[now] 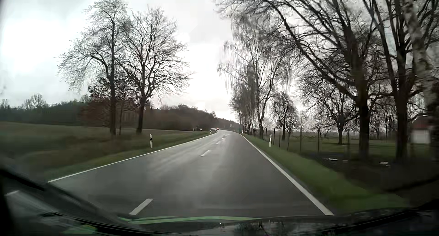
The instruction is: Follow the waypoints while adhering to traffic rules and regulations
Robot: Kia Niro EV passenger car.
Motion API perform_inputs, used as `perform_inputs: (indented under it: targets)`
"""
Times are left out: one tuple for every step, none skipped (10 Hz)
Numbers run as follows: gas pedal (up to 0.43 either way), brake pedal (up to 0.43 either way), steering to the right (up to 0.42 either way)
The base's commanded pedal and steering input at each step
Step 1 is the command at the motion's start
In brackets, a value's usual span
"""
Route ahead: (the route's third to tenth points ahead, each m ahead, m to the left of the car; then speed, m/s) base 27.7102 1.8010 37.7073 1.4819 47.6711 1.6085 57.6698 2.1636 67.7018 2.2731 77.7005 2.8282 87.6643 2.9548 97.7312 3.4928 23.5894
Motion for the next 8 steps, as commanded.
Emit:
perform_inputs:
  targets:
    - [0.177,0.000,-0.001]
    - [0.177,0.000,-0.001]
    - [0.177,0.000,-0.001]
    - [0.169,0.000,-0.001]
    - [0.138,0.000,-0.001]
    - [0.130,0.000,-0.001]
    - [0.118,0.000,-0.001]
    - [0.118,0.000,-0.001]
